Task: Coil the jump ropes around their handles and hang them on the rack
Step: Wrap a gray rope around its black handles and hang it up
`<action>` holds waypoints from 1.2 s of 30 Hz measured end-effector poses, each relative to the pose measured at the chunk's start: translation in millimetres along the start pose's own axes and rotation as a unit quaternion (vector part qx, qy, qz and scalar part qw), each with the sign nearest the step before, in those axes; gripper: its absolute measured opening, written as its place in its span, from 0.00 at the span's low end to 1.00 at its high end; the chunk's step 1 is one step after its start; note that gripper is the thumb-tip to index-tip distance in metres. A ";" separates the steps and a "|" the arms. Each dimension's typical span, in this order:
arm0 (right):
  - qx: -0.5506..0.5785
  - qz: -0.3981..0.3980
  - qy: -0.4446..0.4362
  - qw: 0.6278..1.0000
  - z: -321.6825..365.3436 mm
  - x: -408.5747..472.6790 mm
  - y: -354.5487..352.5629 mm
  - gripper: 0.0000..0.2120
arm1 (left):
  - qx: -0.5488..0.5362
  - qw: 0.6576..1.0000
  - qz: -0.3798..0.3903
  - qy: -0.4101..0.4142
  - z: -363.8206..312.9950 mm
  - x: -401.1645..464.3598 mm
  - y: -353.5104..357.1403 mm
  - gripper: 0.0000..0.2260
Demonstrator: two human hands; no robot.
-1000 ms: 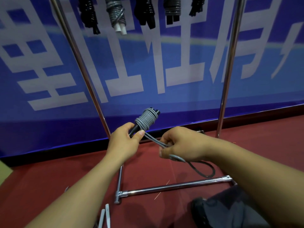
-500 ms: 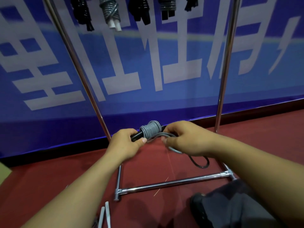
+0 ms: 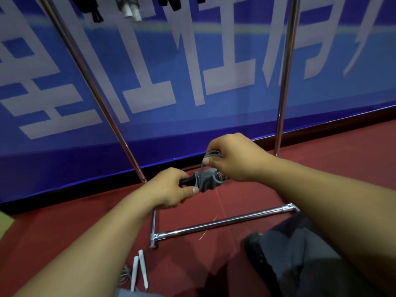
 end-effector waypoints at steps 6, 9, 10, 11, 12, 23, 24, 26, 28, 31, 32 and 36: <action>-0.020 -0.014 0.012 1.000 -7.8 2.0 -1.2 0.14 | 0.030 0.997 0.072 0.029 -11.2 2.3 18.0 0.10; -0.020 -0.017 0.017 1.000 -11.6 2.9 -1.2 0.15 | 0.038 0.995 0.086 0.041 -17.1 1.5 20.8 0.10; -0.021 -0.017 0.021 0.999 -13.1 3.8 -1.1 0.14 | 0.043 0.994 0.090 0.047 -19.1 0.8 21.3 0.10; -0.023 -0.017 0.025 0.999 -14.7 4.5 -1.0 0.15 | 0.046 0.993 0.094 0.053 -21.1 -0.5 21.7 0.10; -0.021 -0.017 0.031 0.999 -16.7 5.4 -0.9 0.15 | 0.048 0.992 0.097 0.058 -23.0 -1.8 22.0 0.09; 0.052 0.011 0.053 0.997 -38.7 15.7 2.9 0.15 | 0.159 0.978 0.064 0.122 -48.0 -19.6 15.8 0.08; 0.053 0.016 0.054 0.997 -39.8 16.1 3.5 0.15 | 0.168 0.976 0.062 0.125 -49.6 -20.3 16.0 0.09; 0.056 0.023 0.053 0.997 -42.1 16.5 4.4 0.14 | 0.179 0.973 0.058 0.129 -52.5 -21.4 17.4 0.09; 0.070 0.032 0.055 0.996 -44.3 16.6 6.8 0.13 | 0.179 0.973 0.054 0.136 -55.9 -23.0 18.9 0.08; 0.105 0.033 0.065 0.992 -47.2 16.3 8.0 0.11 | 0.175 0.973 0.049 0.145 -60.0 -26.2 17.6 0.07; 0.111 0.030 0.068 0.991 -48.0 16.3 6.9 0.11 | 0.174 0.973 0.045 0.145 -60.8 -27.8 16.0 0.07; 0.131 0.026 0.076 0.988 -50.1 16.3 2.3 0.10 | 0.168 0.975 0.024 0.145 -64.7 -32.4 11.2 0.09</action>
Point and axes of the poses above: each hand's wrist, its own x-axis towards the middle knuckle, its own y-axis out of the palm, z = x × y, the point moved 7 cm from there along x, towards the middle knuckle, and after that the axes turned 13 degrees about z, right-handed, at the moved point
